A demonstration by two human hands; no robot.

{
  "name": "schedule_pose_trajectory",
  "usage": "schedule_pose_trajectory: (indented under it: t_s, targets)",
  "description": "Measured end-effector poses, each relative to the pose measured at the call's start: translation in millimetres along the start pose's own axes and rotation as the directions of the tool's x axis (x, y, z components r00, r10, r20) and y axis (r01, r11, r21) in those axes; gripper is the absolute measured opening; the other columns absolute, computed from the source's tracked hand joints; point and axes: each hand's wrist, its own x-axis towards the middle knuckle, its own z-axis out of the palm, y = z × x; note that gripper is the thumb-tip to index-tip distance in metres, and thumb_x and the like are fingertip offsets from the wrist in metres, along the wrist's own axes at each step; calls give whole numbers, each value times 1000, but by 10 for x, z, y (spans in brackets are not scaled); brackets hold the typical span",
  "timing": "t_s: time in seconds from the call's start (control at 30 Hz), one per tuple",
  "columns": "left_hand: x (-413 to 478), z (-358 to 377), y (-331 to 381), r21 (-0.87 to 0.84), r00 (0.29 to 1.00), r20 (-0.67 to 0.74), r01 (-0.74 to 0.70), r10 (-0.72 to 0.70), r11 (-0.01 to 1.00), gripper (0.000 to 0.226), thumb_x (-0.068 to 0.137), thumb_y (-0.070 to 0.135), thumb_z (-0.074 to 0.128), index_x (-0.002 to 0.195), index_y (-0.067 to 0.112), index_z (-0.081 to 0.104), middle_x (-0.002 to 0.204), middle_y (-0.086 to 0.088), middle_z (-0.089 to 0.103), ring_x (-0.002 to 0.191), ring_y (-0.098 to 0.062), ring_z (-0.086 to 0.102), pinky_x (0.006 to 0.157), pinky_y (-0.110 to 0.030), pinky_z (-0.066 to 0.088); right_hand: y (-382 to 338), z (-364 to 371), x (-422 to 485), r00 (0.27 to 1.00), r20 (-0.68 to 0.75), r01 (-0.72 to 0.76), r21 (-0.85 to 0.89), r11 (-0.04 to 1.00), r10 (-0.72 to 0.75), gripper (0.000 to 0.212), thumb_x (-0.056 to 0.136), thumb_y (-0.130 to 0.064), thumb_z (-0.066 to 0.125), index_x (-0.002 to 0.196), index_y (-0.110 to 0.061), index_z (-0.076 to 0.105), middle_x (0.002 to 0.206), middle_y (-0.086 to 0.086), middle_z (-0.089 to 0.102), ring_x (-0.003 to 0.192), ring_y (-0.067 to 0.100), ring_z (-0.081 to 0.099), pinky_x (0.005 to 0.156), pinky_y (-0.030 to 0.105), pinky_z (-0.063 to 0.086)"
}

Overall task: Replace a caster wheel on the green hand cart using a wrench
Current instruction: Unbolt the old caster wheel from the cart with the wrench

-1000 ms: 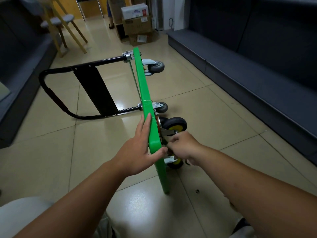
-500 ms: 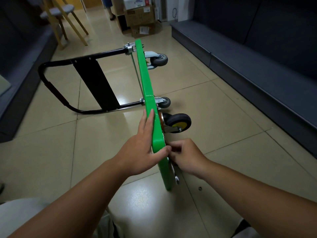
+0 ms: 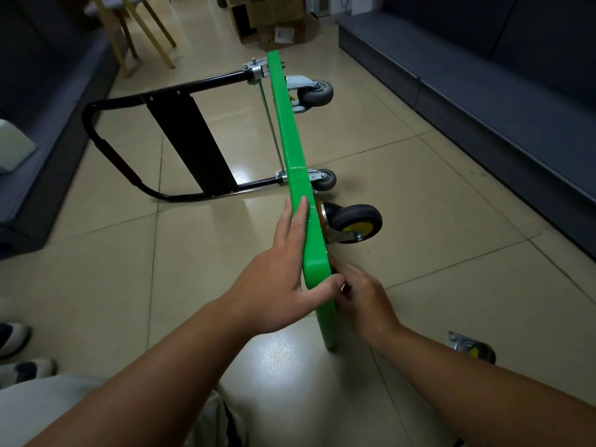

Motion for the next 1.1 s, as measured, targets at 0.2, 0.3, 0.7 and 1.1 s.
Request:
schedule_pose_trajectory:
  t_s: [0.2, 0.3, 0.7, 1.1]
  targets:
    - [18, -25, 9, 4, 1000, 10, -2, 2, 1000, 116, 75, 85, 45, 156, 44, -26, 168, 19, -23, 127, -22, 58, 96, -39, 57, -38, -38, 149, 993, 73, -77, -244, 967, 98, 26, 94, -20, 65, 119, -26, 61, 102, 0, 69, 91, 23, 68, 76, 39, 58]
    - [8, -32, 29, 0, 1000, 16, -2, 2, 1000, 118, 73, 88, 43, 156, 44, -28, 168, 20, -24, 131, -23, 56, 96, -40, 58, 89, -200, -35, 917, 227, -175, -511, 842, 328, 23, 97, -13, 56, 120, -16, 61, 109, 10, 68, 102, 30, 67, 79, 33, 52]
    - [-2, 6, 104, -16, 999, -16, 29, -29, 999, 119, 71, 84, 43, 158, 41, -25, 170, 18, -19, 133, -27, 54, 97, -44, 57, -624, -664, 202, 805, 244, -541, -73, 838, 541, 16, 98, -10, 56, 90, -9, 70, 94, 13, 72, 72, 22, 63, 63, 33, 51]
    - [17, 26, 74, -28, 999, -20, 25, -26, 999, 115, 80, 71, 53, 159, 38, -23, 170, 15, -18, 131, -23, 55, 96, -40, 57, -584, -497, 124, 889, 322, -394, 172, 903, 327, 23, 102, -16, 59, 119, -17, 74, 92, -5, 74, 78, 7, 66, 64, 19, 49]
